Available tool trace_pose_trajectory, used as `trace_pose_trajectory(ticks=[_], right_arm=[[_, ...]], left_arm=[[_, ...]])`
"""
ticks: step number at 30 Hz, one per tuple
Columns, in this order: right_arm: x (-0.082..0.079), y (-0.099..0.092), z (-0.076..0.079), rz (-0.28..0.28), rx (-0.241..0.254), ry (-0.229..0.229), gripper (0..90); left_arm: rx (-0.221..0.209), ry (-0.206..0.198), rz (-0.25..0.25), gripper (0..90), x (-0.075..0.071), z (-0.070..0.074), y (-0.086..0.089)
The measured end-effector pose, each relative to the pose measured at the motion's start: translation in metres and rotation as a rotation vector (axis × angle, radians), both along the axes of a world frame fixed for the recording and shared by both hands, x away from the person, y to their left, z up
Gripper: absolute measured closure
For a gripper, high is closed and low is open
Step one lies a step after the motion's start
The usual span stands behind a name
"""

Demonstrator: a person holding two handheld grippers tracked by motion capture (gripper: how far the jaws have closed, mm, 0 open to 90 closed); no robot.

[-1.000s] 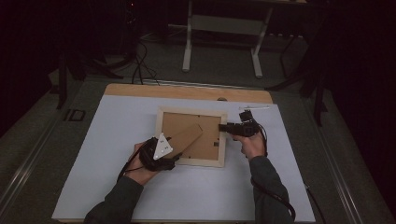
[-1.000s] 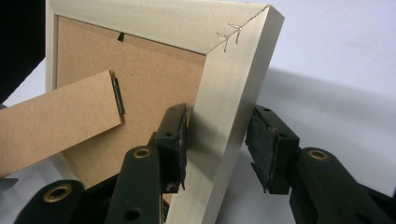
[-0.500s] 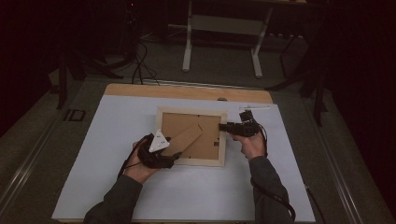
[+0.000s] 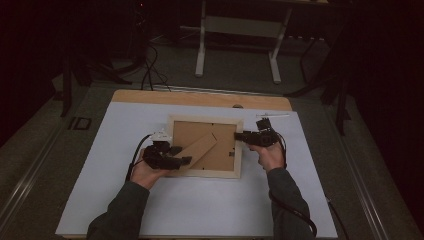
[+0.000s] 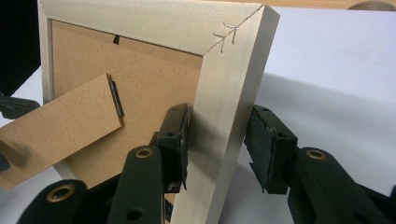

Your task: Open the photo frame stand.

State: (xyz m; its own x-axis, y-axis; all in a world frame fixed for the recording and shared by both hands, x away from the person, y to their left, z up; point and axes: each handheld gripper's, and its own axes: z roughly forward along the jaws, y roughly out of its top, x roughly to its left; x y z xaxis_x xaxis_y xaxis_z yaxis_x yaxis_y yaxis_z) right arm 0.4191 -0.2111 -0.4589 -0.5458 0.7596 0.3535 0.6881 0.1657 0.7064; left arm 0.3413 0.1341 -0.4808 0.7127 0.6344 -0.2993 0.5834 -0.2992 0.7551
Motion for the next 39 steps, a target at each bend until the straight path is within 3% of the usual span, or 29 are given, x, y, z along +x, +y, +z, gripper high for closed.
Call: trace_pose_trajectory(ticks=[3,7,16,28,39], right_arm=[[-0.001,0.0,0.001,-0.003,0.0,-0.005,59.5],[-0.003,0.0,0.001,-0.004,0.0,-0.013,59.6],[-0.006,0.0,0.003,-0.002,-0.004,-0.022,59.6],[-0.009,0.001,0.005,0.0,-0.014,-0.042,59.8],[-0.011,0.001,0.007,0.001,-0.015,-0.054,60.0]], left_arm=[[0.026,0.028,-0.016,36.1,0.001,-0.002,-0.004],[0.069,0.012,-0.017,40.5,-0.001,-0.004,-0.01],[0.081,0.03,-0.016,46.9,-0.002,-0.004,-0.012],[0.112,-0.003,-0.05,53.0,-0.005,-0.003,-0.015],[0.141,-0.008,-0.04,52.4,-0.004,-0.003,-0.018]])
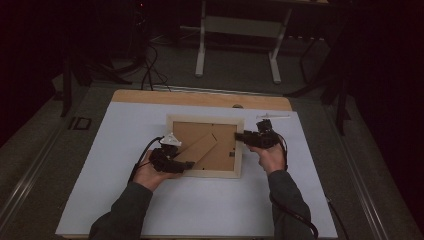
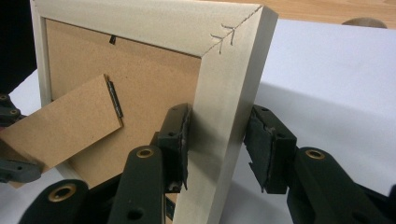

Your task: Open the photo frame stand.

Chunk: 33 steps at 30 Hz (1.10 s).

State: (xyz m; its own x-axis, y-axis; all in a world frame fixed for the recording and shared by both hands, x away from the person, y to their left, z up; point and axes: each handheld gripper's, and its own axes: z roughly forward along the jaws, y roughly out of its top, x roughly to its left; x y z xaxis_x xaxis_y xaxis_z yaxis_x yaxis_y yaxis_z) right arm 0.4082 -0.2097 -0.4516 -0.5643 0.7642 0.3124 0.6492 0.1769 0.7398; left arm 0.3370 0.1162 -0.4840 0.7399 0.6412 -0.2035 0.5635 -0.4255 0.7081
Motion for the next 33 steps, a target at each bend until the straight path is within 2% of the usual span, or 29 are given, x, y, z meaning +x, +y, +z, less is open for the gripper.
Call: trace_pose_trajectory(ticks=[3,12,18,28,33], right_arm=[[-0.001,0.0,0.002,-0.003,-0.005,-0.006,60.2],[-0.002,-0.003,0.008,-0.003,-0.009,-0.026,61.0],[-0.004,-0.003,0.013,-0.003,-0.01,-0.047,61.6],[-0.008,-0.001,0.018,-0.002,-0.009,-0.079,62.1],[-0.013,0.001,0.023,0.004,-0.025,-0.106,62.1]], left_arm=[[0.013,-0.019,0.004,52.5,-0.001,0.001,-0.003],[0.028,-0.016,-0.006,55.2,0.001,0.003,-0.007],[0.059,-0.041,0.009,55.9,0.001,0.004,-0.01],[0.064,-0.053,0.001,59.8,0.002,0.004,-0.009],[0.064,-0.058,0.016,61.6,0.003,0.004,-0.008]])
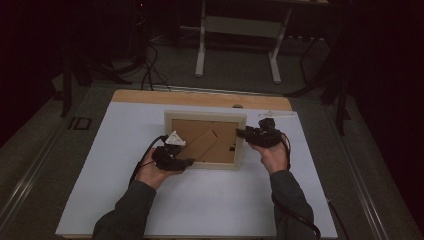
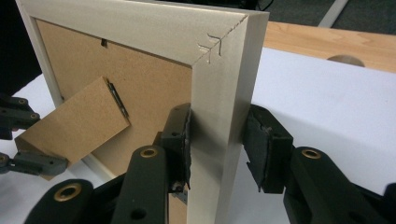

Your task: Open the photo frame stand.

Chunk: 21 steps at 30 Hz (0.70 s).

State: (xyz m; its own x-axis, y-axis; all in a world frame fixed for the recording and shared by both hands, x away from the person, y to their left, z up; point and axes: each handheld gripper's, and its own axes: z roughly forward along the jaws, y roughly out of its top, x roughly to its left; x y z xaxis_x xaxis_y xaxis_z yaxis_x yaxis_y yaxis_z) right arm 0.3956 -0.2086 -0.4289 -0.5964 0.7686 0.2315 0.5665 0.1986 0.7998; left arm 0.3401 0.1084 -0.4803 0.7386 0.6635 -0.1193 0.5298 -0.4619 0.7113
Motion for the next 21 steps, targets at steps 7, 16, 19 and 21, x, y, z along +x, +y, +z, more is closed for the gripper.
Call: trace_pose_trajectory(ticks=[7,16,19,21], right_arm=[[-0.0028,0.0025,0.0032,0.002,-0.017,-0.025,62.0],[-0.0066,0.0053,0.0071,0.013,-0.035,-0.064,62.1],[-0.0078,0.0066,0.0079,0.01,-0.041,-0.075,62.0],[-0.0088,0.0076,0.0078,0.008,-0.045,-0.086,62.1]], left_arm=[[-0.008,-0.008,0.033,63.2,0.0023,-0.0002,0.0021],[-0.009,-0.009,0.045,67.0,0.0045,-0.0003,0.004],[-0.008,-0.015,0.05,67.5,0.0048,-0.0002,0.0038],[-0.006,-0.014,0.052,67.7,0.0054,-0.0002,0.0043]])
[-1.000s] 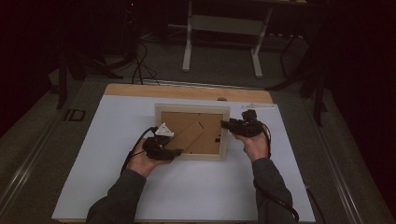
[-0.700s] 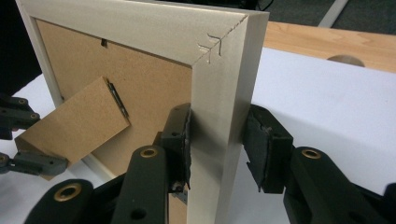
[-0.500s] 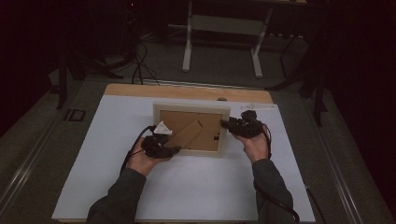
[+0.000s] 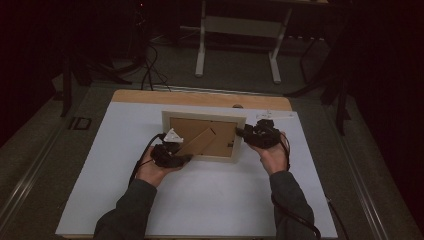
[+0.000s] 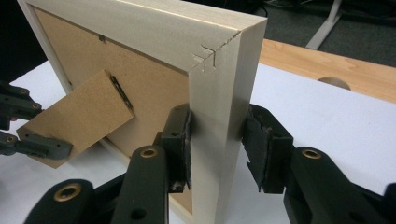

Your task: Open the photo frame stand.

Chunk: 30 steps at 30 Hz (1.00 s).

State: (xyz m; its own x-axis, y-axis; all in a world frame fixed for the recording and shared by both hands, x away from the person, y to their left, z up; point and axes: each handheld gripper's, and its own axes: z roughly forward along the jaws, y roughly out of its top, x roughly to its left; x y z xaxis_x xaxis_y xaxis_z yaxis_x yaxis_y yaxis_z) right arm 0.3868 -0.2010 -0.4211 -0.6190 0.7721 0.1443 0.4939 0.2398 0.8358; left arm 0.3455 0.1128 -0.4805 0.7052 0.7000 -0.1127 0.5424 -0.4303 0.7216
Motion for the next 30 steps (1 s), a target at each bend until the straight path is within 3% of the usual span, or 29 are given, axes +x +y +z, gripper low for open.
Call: trace_pose_trajectory(ticks=[8,30], right_arm=[[-0.0011,0.0047,0.0017,0.012,-0.032,-0.038,62.0],[-0.0062,0.0033,0.0001,0.05,-0.035,-0.07,61.7]], left_arm=[[0.006,-0.005,0.012,69.3,0.0017,-0.0006,-0.0001],[0.038,-0.028,0.021,68.7,0.003,-0.0009,-0.0006]])
